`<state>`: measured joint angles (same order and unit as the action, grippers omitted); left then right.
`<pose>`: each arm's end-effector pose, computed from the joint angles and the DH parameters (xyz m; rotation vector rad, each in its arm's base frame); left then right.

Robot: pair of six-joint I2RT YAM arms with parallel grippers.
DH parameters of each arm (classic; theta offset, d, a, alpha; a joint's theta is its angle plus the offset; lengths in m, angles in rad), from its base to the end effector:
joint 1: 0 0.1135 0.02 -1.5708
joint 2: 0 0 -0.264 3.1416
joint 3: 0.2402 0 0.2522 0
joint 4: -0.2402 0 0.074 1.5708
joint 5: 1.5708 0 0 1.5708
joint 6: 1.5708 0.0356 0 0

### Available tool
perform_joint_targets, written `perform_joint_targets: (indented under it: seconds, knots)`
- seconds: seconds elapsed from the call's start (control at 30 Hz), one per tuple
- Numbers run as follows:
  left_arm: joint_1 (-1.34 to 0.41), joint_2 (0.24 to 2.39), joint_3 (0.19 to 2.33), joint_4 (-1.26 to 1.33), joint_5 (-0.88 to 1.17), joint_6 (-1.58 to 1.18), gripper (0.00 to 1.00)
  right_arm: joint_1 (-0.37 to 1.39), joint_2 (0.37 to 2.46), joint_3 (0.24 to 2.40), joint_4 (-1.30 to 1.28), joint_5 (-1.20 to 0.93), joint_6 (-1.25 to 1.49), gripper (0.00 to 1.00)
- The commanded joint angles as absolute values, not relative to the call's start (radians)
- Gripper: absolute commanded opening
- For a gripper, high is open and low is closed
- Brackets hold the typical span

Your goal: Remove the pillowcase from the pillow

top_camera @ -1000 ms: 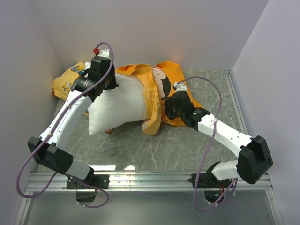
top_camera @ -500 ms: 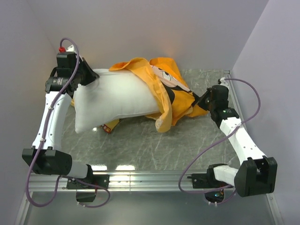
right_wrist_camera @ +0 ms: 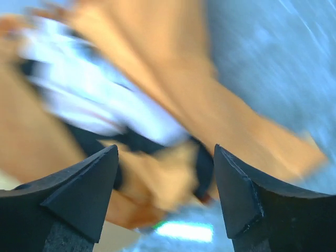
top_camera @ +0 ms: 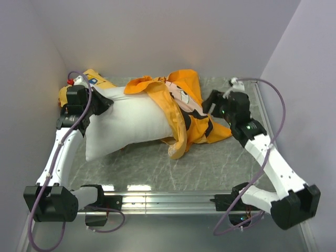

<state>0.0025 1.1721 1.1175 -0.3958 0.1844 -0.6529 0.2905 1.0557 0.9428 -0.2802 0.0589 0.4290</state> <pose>0.2635 -0.0059 0.3559 -0.5503 1.9900 -0.5937 0.2318 0.0671 0.3333 0.1764 1.9784 0.4122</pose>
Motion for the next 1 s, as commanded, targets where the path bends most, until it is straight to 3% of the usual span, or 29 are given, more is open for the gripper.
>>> perform_joint_targets:
  seconds: [0.0, 0.17, 0.4, 0.5, 0.53, 0.63, 0.87, 0.97]
  knots:
    - [0.032, 1.163, 1.036, -0.295, 0.106, -0.705, 0.00, 0.374, 1.204, 1.116, -0.221, 0.052, 0.315, 0.81]
    - [0.034, 1.155, 0.973, -0.273, 0.101, -0.727, 0.01, 0.445, 1.527, 1.368, -0.252, 0.049, 0.224, 0.81]
    - [0.034, 1.173, 0.910, -0.242, 0.106, -0.746, 0.00, 0.485, 1.788, 1.615, -0.352, 0.089, 0.199, 0.79]
    - [0.037, 1.166, 0.913, -0.253, 0.091, -0.744, 0.00, 0.485, 1.831, 1.669, -0.396, 0.199, 0.216, 0.64]
    - [0.035, 1.161, 0.917, -0.259, 0.080, -0.742, 0.00, 0.473, 1.838, 1.689, -0.411, 0.250, 0.227, 0.40]
    - [0.046, 1.118, 0.939, -0.294, 0.060, -0.733, 0.00, 0.393, 1.847, 1.730, -0.480, 0.362, 0.299, 0.01]
    - [0.124, 1.014, 0.974, -0.356, 0.041, -0.713, 0.00, 0.070, 1.800, 1.658, -0.528, 0.299, 0.507, 0.00]
    - [0.132, 1.002, 0.979, -0.357, 0.052, -0.718, 0.00, 0.011, 1.767, 1.597, -0.499, 0.207, 0.541, 0.00]
